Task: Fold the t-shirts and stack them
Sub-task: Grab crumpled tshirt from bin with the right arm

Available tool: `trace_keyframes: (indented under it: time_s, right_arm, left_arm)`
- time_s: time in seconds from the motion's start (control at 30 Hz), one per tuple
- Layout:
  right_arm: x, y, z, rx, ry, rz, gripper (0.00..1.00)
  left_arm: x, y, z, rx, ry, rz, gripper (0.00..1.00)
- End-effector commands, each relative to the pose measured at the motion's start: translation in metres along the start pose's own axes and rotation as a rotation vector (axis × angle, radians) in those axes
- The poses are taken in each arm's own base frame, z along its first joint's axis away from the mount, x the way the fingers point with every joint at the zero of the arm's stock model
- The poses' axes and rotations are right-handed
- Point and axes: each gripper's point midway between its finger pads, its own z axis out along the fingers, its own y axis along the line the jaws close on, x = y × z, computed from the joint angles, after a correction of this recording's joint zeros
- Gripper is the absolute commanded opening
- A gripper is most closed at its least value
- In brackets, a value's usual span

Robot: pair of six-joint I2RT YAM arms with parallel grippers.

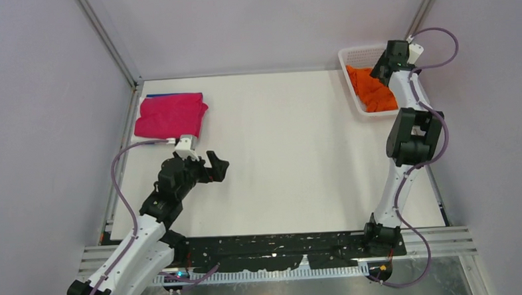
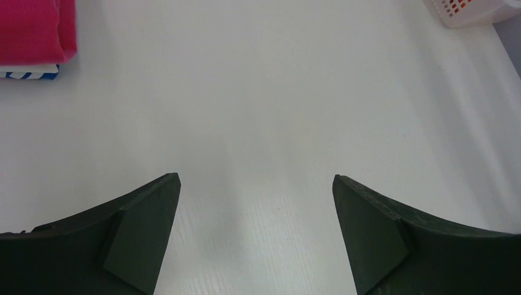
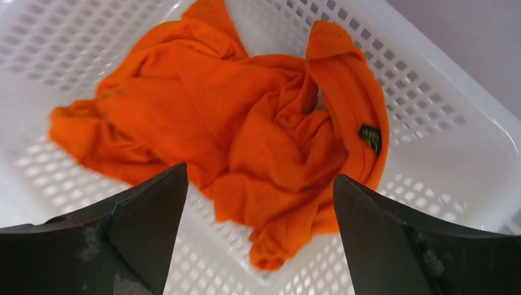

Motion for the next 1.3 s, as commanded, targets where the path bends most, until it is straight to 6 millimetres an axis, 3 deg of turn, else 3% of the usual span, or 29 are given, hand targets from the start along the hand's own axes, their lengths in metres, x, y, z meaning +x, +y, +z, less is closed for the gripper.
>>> trace_keyframes:
  time_s: [0.0,0.17,0.27,0.33,0.5,0.57,0.7,0.87,0.9,0.93,0.97,1.0,1.03,1.07,1.1,1.13,1.17,1.27]
  right_arm:
    - [-0.001,-0.028,0.029,0.177,0.057,-0.109,0.96]
    - [0.035,-0.034,0.06,0.212,0.146,-0.169,0.97]
    - [0.055,-0.024,0.07,0.139,0.207,-0.18,0.95]
    - [0.063,-0.011,0.072,0.055,0.24,-0.175,0.81]
    - [0.059,0.009,0.068,-0.062,0.25,-0.129,0.19]
    - [0.049,0.015,0.062,-0.1,0.233,-0.102,0.07]
    - [0.017,0.031,0.039,-0.222,0.148,-0.07,0.05]
    - [-0.062,0.047,-0.022,-0.335,-0.053,-0.073,0.05]
    - [-0.089,0.051,-0.045,-0.362,-0.124,-0.064,0.05]
    - [-0.098,0.054,-0.058,-0.391,-0.149,-0.062,0.05]
    - [-0.123,0.061,-0.089,-0.45,-0.221,-0.053,0.05]
    - [-0.13,0.062,-0.102,-0.474,-0.244,-0.049,0.05]
    - [-0.154,0.067,-0.138,-0.535,-0.321,-0.041,0.05]
    - [-0.16,0.068,-0.154,-0.565,-0.345,-0.04,0.05]
    - [-0.175,0.073,-0.189,-0.629,-0.393,-0.046,0.05]
    - [-0.179,0.074,-0.207,-0.659,-0.405,-0.051,0.05]
    - [-0.187,0.078,-0.243,-0.73,-0.439,-0.067,0.05]
    - [-0.184,0.088,-0.309,-0.881,-0.471,-0.107,0.05]
  left_arm:
    - [-0.029,-0.005,0.002,-0.002,-0.075,0.028,0.99]
    - [-0.03,0.005,0.006,-0.062,-0.074,0.024,0.99]
    - [-0.03,0.006,0.007,-0.065,-0.07,0.026,0.99]
    - [-0.031,0.005,0.007,-0.063,-0.071,0.026,0.99]
    - [-0.027,0.008,0.003,-0.082,-0.06,0.026,0.99]
    - [-0.028,0.008,0.001,-0.081,-0.069,0.026,0.99]
    - [-0.031,0.008,-0.003,-0.075,-0.094,0.021,0.99]
    - [-0.033,0.005,-0.008,-0.061,-0.107,0.013,0.99]
    - [-0.033,0.005,-0.009,-0.062,-0.106,0.01,0.99]
    - [-0.033,0.004,-0.01,-0.062,-0.109,0.005,0.99]
    - [-0.033,0.004,-0.011,-0.062,-0.108,0.002,0.99]
    - [-0.033,0.004,-0.011,-0.061,-0.108,-0.002,0.99]
    - [-0.033,0.004,-0.012,-0.06,-0.107,-0.007,0.99]
    - [-0.032,0.003,-0.012,-0.056,-0.104,-0.01,0.99]
    - [-0.033,0.002,-0.013,-0.055,-0.105,-0.013,0.99]
    - [-0.032,0.002,-0.013,-0.052,-0.101,-0.017,0.99]
    - [-0.031,0.002,-0.014,-0.051,-0.1,-0.021,0.99]
    - [-0.032,-0.001,-0.016,-0.039,-0.098,-0.031,0.99]
